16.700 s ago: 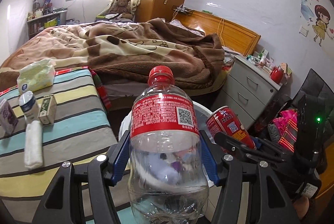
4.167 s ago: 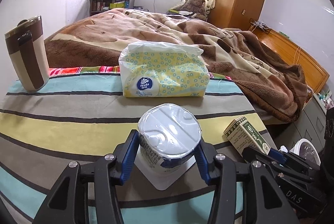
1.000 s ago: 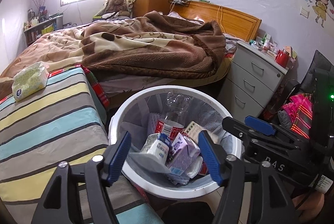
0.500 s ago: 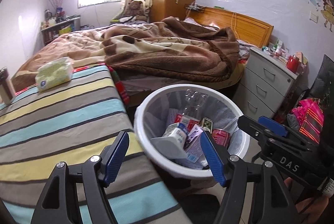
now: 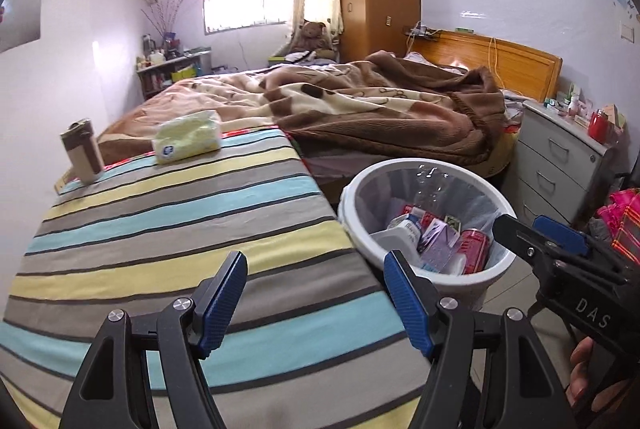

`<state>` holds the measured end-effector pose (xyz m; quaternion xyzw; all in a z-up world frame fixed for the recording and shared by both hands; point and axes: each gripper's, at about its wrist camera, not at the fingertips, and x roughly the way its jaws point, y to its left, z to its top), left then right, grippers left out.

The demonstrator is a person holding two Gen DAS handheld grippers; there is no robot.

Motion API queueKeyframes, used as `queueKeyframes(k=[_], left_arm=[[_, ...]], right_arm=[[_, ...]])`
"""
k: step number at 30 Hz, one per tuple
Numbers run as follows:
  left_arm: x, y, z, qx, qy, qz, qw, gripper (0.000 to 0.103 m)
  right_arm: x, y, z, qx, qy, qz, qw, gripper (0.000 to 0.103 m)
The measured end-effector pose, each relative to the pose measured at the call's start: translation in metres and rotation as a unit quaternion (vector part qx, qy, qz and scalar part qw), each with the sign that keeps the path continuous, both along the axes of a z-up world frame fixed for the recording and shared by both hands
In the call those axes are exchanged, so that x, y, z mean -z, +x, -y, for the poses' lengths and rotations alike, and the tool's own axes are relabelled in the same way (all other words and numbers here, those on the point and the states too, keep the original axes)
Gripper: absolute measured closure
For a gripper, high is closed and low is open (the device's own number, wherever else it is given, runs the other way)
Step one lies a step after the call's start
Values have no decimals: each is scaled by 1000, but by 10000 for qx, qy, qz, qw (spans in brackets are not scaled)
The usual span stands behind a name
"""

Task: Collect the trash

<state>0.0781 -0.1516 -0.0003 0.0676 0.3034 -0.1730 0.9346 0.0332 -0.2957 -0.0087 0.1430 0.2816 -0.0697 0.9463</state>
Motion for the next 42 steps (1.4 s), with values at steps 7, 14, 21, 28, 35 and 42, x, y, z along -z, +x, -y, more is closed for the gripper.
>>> queueKeyframes(k=[7, 14, 21, 28, 35, 42], left_arm=[[-1, -15, -17, -125, -81, 142, 9998, 33], [2, -31, -26, -211, -152, 194, 9995, 33], [7, -33, -34, -280, -246, 109, 9992, 33], [7, -33, -34, -283, -246, 116, 9992, 33], [7, -35, -34, -302, -266, 114, 9991, 33], [7, -36, -34, -302, -262, 128, 9991, 33]], right_arm=[[-2, -17, -12, 0, -122, 205, 9997, 35], [-1, -24, -19, 1, -300, 291, 9991, 35], [-3, -27, -21, 27, -256, 353, 9990, 35], [-4, -27, -29, -63, -305, 374, 9988, 35], [-5, -28, -28, -56, -285, 376, 9989, 35], [-5, -28, -29, -49, -278, 378, 9989, 35]])
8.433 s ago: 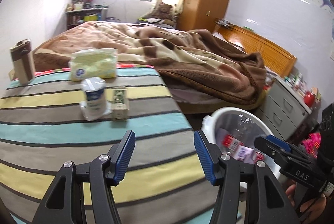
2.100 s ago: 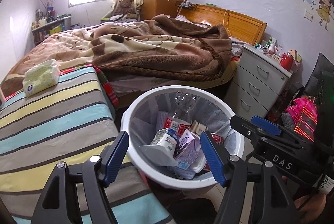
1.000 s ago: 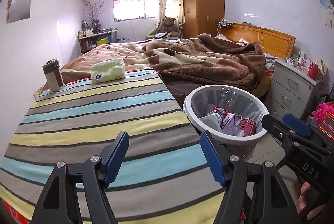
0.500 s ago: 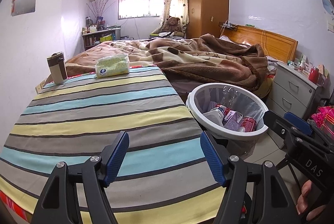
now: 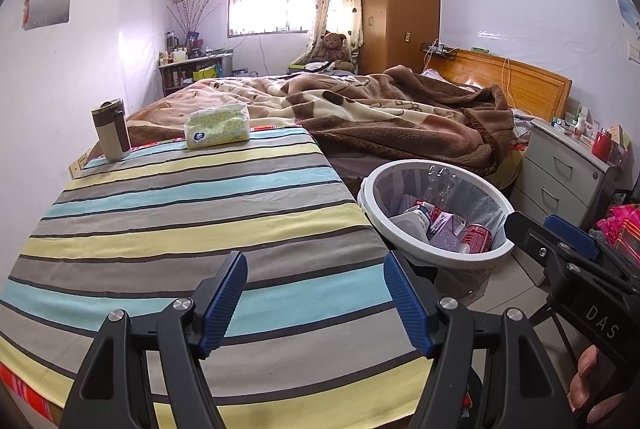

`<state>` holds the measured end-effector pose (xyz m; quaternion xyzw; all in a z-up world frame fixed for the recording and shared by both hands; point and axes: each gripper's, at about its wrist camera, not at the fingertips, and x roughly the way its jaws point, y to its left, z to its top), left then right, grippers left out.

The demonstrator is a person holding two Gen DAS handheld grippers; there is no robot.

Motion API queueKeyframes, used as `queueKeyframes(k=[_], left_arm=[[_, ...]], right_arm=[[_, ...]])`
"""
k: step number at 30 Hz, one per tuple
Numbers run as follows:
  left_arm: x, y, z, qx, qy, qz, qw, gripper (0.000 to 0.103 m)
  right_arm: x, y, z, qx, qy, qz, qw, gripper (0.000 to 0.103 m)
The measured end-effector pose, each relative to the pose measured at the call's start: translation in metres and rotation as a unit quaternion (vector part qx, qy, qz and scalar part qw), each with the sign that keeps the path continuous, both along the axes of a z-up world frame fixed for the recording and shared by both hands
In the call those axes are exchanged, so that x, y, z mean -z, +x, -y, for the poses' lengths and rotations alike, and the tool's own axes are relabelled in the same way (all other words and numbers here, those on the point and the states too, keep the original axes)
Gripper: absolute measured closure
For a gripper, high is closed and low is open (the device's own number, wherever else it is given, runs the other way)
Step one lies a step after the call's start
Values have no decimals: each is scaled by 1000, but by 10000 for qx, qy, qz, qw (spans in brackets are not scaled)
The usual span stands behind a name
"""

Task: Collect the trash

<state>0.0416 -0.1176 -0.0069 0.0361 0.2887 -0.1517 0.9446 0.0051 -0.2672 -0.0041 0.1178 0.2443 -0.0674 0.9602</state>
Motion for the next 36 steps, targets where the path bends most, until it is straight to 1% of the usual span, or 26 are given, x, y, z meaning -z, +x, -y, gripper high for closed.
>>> queueKeyframes(k=[36], left_arm=[[-3, -2, -2, 0, -13, 18, 10000, 33]], right_arm=[[-1, 0, -1, -5, 12, 14, 10000, 35]])
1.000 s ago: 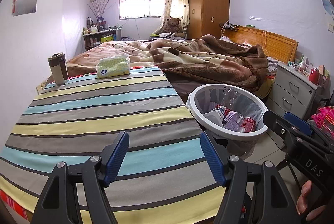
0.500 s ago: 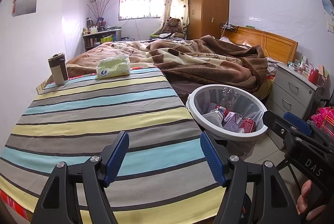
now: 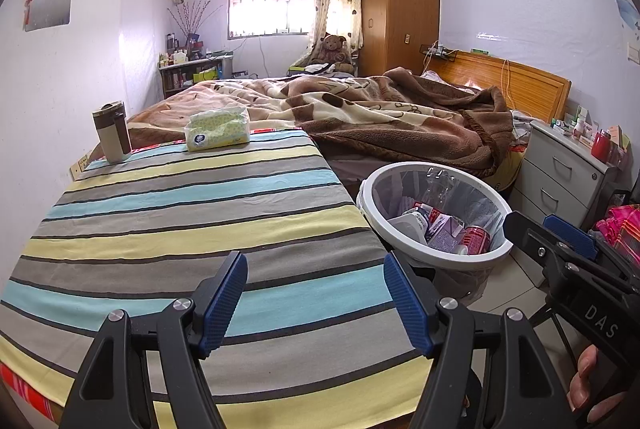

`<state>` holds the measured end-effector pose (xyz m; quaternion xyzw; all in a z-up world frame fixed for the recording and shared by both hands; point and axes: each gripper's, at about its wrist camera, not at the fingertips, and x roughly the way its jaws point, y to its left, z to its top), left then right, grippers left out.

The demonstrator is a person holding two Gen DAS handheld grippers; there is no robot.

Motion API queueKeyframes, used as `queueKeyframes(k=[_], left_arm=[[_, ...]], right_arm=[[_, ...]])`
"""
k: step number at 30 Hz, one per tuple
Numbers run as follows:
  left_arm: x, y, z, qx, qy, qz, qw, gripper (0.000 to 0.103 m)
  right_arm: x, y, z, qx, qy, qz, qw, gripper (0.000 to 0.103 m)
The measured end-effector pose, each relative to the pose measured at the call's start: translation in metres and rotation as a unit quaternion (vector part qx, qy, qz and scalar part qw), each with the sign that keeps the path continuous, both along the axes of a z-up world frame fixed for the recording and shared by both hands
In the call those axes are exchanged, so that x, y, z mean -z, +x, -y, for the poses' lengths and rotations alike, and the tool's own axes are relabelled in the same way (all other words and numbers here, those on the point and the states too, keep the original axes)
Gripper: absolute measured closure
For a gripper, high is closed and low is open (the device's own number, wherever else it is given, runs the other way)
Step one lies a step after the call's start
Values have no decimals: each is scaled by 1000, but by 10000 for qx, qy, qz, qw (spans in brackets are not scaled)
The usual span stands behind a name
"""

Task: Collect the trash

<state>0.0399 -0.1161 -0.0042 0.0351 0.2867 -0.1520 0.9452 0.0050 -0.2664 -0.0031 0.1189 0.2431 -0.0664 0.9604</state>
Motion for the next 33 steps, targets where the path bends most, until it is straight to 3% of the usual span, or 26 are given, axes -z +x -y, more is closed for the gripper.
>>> queueKeyframes(k=[33], left_arm=[[-1, -1, -1, -4, 6, 9, 10000, 33]], right_arm=[[-1, -1, -1, -5, -9, 3, 10000, 35]])
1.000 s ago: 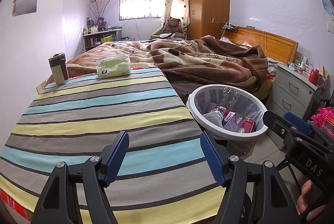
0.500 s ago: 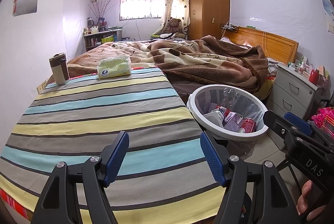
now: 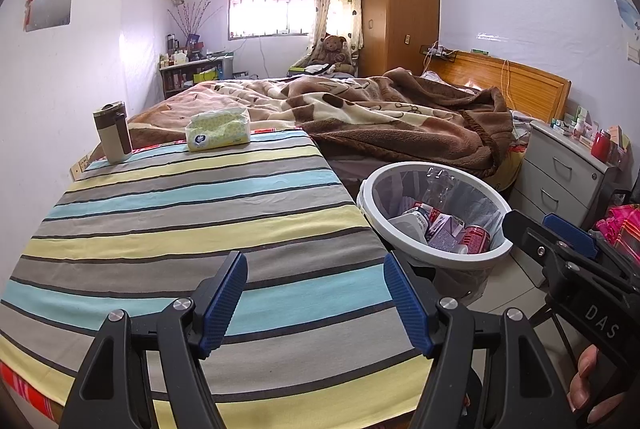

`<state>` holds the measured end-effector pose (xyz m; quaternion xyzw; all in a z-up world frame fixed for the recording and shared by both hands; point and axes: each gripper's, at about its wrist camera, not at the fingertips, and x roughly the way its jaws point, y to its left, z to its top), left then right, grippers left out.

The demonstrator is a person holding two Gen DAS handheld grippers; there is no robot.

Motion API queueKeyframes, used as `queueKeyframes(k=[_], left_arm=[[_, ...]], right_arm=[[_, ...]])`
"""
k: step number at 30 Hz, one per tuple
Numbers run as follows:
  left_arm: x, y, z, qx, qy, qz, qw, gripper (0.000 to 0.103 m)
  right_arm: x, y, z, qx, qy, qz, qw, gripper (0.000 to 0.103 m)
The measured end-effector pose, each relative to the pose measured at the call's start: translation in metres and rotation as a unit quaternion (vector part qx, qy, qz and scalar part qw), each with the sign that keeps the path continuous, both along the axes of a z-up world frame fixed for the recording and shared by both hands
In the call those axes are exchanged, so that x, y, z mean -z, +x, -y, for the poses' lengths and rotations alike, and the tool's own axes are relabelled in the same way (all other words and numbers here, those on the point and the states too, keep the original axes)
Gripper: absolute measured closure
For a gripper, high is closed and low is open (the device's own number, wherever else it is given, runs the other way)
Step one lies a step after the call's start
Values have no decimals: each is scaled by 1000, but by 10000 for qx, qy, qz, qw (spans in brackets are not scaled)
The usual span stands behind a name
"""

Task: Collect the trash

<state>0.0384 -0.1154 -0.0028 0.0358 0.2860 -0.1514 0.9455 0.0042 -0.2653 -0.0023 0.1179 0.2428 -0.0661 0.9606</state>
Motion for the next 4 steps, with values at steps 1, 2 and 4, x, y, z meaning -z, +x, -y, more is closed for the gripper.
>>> queueKeyframes(k=[1, 2, 4], left_arm=[[0, 0, 0, -9, 4, 0, 10000, 33], [0, 0, 0, -18, 10, -5, 10000, 33], [0, 1, 1, -37, 13, -22, 10000, 33]], right_arm=[[0, 0, 0, 4, 2, 0, 10000, 35], [0, 0, 0, 5, 6, -1, 10000, 35], [-1, 0, -1, 8, 7, -4, 10000, 35]])
